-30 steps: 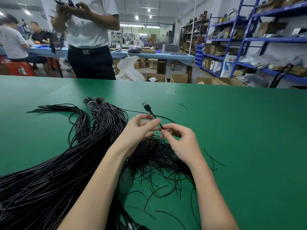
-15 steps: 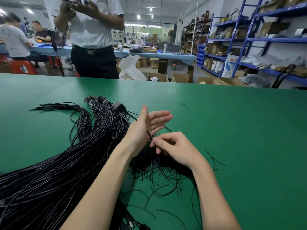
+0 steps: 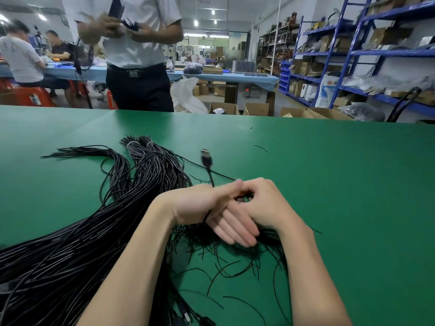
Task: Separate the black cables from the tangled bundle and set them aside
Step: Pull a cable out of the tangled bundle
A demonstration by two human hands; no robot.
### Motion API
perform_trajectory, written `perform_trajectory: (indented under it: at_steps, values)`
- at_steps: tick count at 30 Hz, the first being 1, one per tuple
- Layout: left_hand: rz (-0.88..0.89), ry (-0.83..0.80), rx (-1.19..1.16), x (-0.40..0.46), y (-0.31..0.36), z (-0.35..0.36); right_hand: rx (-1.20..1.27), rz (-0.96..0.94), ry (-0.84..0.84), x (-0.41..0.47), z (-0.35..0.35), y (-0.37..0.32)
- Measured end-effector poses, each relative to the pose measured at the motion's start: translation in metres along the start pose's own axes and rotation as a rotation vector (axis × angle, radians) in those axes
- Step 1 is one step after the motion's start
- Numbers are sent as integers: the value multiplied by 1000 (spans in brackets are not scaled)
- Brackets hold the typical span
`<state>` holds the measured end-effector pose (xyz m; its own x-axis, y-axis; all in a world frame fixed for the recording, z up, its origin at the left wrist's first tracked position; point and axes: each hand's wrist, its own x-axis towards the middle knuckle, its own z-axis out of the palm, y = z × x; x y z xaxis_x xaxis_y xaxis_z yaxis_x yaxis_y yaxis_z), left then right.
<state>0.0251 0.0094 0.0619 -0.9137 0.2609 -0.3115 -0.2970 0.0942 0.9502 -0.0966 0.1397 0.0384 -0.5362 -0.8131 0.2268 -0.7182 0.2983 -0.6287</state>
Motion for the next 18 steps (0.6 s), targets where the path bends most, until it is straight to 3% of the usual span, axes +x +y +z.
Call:
perform_trajectory:
  at_steps: [12,15,18]
  values:
    - [-106,366,177,10,5,3,74,0,96,10,-6,-20]
    - [-41,486,163,13,3,2,112,-18,76,10,-13,-29]
    - [80,662,219,13,3,-3,426,-15,-22,7,-20,-35]
